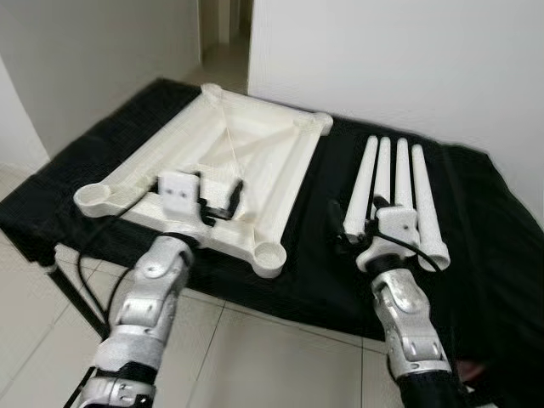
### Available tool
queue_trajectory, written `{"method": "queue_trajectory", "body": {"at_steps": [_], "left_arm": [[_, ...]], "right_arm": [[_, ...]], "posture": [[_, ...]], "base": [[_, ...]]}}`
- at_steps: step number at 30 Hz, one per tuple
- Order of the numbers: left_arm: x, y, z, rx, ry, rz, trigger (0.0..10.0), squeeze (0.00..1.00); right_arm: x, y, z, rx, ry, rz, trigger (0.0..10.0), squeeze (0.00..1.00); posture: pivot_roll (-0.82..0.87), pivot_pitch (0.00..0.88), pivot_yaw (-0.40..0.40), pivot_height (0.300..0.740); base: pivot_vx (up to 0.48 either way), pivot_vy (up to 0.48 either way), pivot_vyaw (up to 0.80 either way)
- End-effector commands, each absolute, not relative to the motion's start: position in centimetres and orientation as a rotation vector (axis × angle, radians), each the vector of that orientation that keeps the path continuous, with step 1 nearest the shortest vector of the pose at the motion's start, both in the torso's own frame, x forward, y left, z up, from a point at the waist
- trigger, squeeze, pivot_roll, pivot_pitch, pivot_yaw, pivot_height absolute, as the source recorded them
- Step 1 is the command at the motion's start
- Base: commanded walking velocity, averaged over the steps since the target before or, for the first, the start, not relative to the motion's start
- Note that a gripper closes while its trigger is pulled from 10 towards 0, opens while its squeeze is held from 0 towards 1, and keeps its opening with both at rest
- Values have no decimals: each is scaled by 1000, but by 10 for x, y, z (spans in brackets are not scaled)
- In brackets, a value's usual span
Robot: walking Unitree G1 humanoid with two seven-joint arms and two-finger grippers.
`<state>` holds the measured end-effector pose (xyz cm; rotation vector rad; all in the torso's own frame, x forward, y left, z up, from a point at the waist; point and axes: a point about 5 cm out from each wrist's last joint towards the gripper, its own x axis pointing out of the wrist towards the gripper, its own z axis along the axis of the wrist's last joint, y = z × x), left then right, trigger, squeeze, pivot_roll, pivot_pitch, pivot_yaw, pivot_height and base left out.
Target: Building children table
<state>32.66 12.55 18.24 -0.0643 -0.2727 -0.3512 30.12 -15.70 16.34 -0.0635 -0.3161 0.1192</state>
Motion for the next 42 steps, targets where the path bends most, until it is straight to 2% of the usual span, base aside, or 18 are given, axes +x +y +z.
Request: {"method": "queue_trajectory", "body": {"at_steps": [1,8,17,21,36,42], "left_arm": [[327,117,178,-56,-241,-376,10000,0],[329,119,177,-33,-215,-360,10000,0],[330,117,176,-73,-211,-379,10000,0],[333,112,175,-87,-211,-401,10000,0],[333,108,173,-82,-202,-425,10000,0],[332,102,175,-68,-225,-459,10000,0]], "right_arm": [[303,-167,162,-80,-311,84,10000,0],[312,-168,175,-109,-350,84,10000,0],[314,-165,175,-72,-354,74,10000,0],[313,-156,170,-44,-335,85,10000,0],[316,-155,168,-30,-327,79,10000,0],[316,-155,167,-21,-314,77,10000,0]], "posture": [[77,54,-20,740],[79,41,16,740],[67,28,-7,740],[65,21,-20,740],[66,22,-26,740],[60,32,-35,740]], "base": [[0,0,0],[0,0,0],[0,0,0],[0,364,0],[0,446,0],[0,0,-755]]}}
